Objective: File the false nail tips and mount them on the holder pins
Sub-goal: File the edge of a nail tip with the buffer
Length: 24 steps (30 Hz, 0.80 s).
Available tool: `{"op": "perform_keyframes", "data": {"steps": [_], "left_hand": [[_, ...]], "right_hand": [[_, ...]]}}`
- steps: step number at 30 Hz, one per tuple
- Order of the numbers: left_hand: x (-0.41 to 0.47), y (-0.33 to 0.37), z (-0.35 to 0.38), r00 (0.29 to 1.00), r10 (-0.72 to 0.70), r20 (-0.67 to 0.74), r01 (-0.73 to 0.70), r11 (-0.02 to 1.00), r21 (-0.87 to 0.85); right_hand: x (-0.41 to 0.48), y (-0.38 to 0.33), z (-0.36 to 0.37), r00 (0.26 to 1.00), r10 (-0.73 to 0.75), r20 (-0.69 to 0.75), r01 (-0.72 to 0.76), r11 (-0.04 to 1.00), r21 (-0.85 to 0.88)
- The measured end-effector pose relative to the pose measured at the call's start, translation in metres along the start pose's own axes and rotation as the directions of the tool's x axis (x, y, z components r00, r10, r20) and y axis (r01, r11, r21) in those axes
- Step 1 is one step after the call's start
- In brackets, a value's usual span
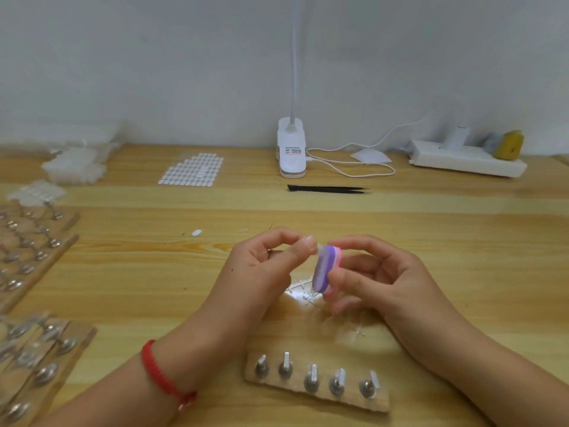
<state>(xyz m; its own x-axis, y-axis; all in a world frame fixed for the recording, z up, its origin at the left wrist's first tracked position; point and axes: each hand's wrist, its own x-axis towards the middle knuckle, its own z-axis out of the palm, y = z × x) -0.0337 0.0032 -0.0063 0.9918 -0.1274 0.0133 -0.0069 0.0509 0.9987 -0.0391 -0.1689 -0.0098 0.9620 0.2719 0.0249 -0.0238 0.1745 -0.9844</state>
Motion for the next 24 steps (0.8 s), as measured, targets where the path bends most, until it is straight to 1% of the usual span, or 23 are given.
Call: {"op": "perform_keyframes", "data": {"steps": [2, 5, 9, 12, 13, 18, 22, 24], "left_hand": [[0.0008, -0.0004, -0.0006, 1.000, 0.001, 0.011, -0.001, 1.000, 0.012], [0.0004, -0.0001, -0.0003, 0.999, 0.006, 0.036, -0.007, 1.000, 0.029], [-0.0002, 0.0000, -0.0010, 1.000, 0.002, 0.027, -0.002, 1.000, 0.020], [-0.0005, -0.0007, 0.0007, 0.998, 0.016, 0.066, -0.019, 0.999, 0.041], [-0.0006, -0.0010, 0.0010, 0.998, 0.021, 0.067, -0.023, 0.999, 0.041], [0.0007, -0.0018, -0.0009, 1.000, 0.017, 0.001, -0.017, 1.000, -0.019], [0.0007, -0.0019, 0.0006, 0.999, 0.032, 0.036, -0.032, 0.999, 0.004], [0.0007, -0.0021, 0.0006, 0.998, 0.029, 0.047, -0.029, 1.000, 0.006]], "right_hand": [[0.0002, 0.0004, 0.0004, 1.000, -0.011, -0.001, 0.011, 1.000, -0.007], [0.0018, 0.0009, -0.0023, 0.996, -0.015, -0.085, 0.021, 0.997, 0.069], [0.0010, 0.0013, -0.0003, 1.000, -0.005, -0.025, 0.004, 0.999, -0.039], [0.0016, 0.0026, -0.0029, 0.997, -0.009, -0.080, 0.011, 1.000, 0.015], [0.0016, 0.0026, -0.0033, 0.997, -0.002, -0.077, 0.004, 1.000, 0.020], [0.0000, 0.0028, -0.0014, 1.000, 0.017, 0.015, -0.016, 0.998, -0.060], [0.0027, 0.0023, -0.0021, 0.999, -0.012, -0.048, 0.014, 0.998, 0.055], [0.0024, 0.0021, -0.0025, 0.999, -0.017, -0.037, 0.019, 0.999, 0.045]]}}
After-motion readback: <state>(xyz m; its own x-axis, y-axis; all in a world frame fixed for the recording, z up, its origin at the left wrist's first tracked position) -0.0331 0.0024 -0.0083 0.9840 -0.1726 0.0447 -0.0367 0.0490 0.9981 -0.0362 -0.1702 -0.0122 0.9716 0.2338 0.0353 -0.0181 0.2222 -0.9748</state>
